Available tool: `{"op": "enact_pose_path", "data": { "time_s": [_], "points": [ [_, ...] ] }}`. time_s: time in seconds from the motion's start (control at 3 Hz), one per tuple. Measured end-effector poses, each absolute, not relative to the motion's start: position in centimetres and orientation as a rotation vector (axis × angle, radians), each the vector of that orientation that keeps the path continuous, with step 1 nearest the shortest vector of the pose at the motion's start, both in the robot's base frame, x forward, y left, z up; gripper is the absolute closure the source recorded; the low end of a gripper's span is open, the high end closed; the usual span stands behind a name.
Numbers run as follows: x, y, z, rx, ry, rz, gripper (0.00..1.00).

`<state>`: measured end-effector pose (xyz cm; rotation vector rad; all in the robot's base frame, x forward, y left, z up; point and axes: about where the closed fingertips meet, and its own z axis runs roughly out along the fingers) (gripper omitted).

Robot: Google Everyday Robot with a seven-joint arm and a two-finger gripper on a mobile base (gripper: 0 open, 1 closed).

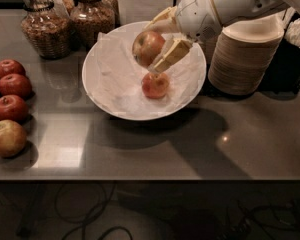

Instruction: Pick apple from white bowl

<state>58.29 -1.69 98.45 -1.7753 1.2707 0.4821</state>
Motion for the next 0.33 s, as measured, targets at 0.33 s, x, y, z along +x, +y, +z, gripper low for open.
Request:
{"op": "enact_pose_path", "data": {
  "time_s": [0.33],
  "points": [
    [58.29, -1.68, 98.45, -1.775, 1.271, 0.482, 1.00]
  ]
}}
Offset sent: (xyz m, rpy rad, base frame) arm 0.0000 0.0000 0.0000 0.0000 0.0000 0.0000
